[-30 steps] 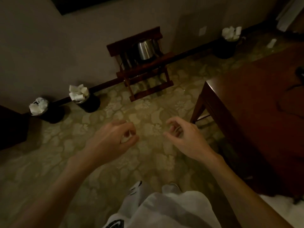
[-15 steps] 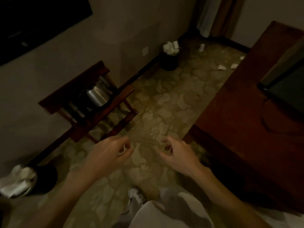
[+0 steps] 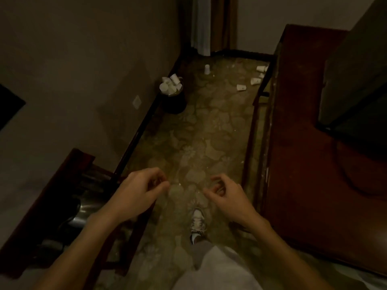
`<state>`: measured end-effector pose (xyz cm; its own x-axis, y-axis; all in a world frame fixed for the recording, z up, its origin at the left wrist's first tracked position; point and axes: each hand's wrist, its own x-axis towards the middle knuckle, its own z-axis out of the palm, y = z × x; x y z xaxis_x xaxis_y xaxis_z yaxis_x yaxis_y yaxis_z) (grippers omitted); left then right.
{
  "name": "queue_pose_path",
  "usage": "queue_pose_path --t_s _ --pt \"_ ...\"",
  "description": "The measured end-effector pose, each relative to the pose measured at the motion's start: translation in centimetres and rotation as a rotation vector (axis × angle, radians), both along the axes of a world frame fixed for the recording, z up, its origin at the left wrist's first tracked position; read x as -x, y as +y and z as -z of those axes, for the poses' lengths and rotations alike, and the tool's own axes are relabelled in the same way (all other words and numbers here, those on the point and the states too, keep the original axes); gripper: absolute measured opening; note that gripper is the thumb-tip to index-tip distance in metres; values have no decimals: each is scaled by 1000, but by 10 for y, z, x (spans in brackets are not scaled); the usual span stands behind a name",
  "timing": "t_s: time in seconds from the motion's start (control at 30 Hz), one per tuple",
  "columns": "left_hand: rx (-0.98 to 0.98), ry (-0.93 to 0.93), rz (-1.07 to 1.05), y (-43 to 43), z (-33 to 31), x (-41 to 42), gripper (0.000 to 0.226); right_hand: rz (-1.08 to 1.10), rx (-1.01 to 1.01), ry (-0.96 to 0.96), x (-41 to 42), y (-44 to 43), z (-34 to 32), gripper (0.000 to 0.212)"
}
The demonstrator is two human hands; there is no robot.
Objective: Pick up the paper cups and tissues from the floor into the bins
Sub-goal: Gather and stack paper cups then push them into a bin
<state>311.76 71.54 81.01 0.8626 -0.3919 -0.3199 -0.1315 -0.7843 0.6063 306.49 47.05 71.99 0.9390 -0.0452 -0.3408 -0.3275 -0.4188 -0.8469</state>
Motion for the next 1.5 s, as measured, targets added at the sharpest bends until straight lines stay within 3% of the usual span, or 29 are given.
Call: queue_pose_path --t_s 0.1,0.3,0.73,1.1,1.5 --pt "23 104 9 -9 -6 -76 7 15 -13 14 -74 -1 -2 29" --pt "53 37 58 -36 -18 -239 13 47 -16 9 -218 -13 -19 25" --pt "86 190 225 -109 42 -588 5 283 -26 87 -519 -52 -4 17" --pt "113 279 340 -218 75 -812 12 550 -93 162 -701 -133 26 16" --pt "174 278 161 -362 147 -1018 9 307 119 209 -938 -290 63 33"
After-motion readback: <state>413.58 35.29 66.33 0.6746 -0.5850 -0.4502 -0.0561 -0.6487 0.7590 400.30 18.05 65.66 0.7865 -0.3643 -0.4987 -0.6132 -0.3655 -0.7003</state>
